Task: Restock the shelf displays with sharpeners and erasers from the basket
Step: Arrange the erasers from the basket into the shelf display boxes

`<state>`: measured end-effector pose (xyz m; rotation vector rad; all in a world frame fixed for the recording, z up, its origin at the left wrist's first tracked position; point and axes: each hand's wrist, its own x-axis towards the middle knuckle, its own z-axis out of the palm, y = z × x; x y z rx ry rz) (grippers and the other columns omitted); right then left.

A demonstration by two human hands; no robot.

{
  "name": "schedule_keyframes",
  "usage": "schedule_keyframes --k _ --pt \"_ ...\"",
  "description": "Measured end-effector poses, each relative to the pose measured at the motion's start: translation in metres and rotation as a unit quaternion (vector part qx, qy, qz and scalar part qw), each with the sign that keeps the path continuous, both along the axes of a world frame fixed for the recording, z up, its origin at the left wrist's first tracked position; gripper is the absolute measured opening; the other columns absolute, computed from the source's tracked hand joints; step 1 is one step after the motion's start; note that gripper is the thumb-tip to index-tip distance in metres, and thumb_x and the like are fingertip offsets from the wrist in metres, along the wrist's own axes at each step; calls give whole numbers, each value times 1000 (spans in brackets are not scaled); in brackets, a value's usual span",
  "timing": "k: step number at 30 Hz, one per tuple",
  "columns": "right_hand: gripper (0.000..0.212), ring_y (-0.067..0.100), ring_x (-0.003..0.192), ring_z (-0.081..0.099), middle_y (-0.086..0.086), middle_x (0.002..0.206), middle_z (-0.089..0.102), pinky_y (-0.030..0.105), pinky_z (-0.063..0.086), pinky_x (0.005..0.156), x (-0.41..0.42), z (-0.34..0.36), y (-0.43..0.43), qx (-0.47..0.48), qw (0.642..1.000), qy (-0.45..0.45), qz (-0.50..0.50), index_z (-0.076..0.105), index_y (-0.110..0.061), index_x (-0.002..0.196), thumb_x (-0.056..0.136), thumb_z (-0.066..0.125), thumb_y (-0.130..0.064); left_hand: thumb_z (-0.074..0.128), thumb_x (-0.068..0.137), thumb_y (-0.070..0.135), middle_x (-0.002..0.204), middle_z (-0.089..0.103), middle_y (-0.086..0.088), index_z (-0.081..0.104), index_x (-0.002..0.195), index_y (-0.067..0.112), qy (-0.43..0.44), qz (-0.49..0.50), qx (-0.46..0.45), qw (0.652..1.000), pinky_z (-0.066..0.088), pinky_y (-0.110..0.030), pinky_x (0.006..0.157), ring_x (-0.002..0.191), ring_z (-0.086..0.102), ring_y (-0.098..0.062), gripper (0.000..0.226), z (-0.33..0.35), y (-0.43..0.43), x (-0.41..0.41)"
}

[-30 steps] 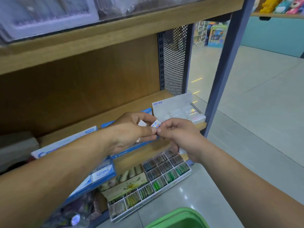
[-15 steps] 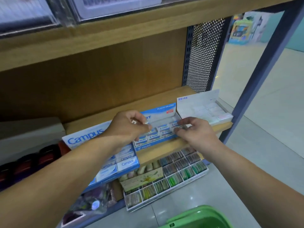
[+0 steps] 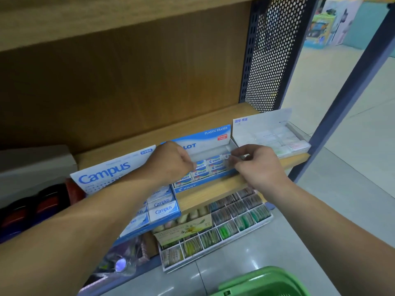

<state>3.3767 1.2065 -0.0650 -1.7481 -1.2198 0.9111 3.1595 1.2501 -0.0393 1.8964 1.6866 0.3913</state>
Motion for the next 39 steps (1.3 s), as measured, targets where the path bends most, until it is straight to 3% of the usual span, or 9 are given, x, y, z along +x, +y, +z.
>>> schedule_keyframes --k 4,7,9,11,21,27,32,37,39 --pt "13 8 53 49 -4 74 60 21 36 52 -2 4 0 -6 1000 11 4 73 -22 96 86 81 -27 70 94 36 90 76 -3 79 86 15 -15 -2 -52 999 53 -26 72 80 67 -13 24 17 -5 0" --pt "8 3 40 46 0 71 64 22 36 48 -10 12 -2 -7 999 33 17 75 -19 90 86 80 -24 57 97 11 97 75 -19 76 103 -1 -191 55 -155 968 49 -27 62 77 65 -22 23 36 -14 -5" --pt "3 10 35 42 1 62 60 22 35 44 -17 21 -4 -19 996 85 37 77 -17 85 86 80 -18 49 97 -7 108 74 -21 74 111 -1 -290 54 -189 937 61 -35 84 96 73 -32 28 41 -18 -12" --pt "6 20 37 38 7 59 59 24 33 41 -25 28 -5 -29 988 136 71 79 -16 81 86 78 -12 53 97 -12 116 72 -23 70 118 1 -332 40 -190 923 58 -40 97 108 72 -32 30 41 -22 -17" --pt "19 21 41 34 10 91 79 27 31 46 -46 34 -16 -83 966 163 181 73 -3 95 87 80 -19 55 97 -13 128 65 -25 63 128 -1 -502 70 -186 842 61 -34 89 114 70 -30 34 44 -28 -16" --pt "23 18 39 36 10 74 72 25 34 43 -32 33 -21 -67 969 172 163 71 -7 90 88 80 -28 76 90 9 108 77 -14 64 123 8 -413 87 -188 887 62 -37 83 95 77 -26 34 28 -34 2" --pt "40 23 40 38 11 59 54 23 36 42 6 29 -32 -85 983 144 82 70 0 84 86 80 -39 60 103 12 118 64 -7 63 130 25 -342 40 -152 926 64 -38 74 80 77 -27 30 31 -36 31" --pt "7 18 36 42 4 64 46 24 36 43 50 26 -42 -124 969 209 -31 61 -8 87 93 60 -11 57 102 7 98 57 -1 58 125 12 -215 -44 -77 973 58 -26 55 61 65 -17 23 30 -23 88" --pt "16 20 40 40 7 73 41 26 39 47 63 25 -47 -157 954 254 -35 58 -9 94 83 49 -2 65 97 11 92 66 -3 59 113 14 -167 -49 -56 983 58 -32 60 65 69 -21 16 29 -11 110"
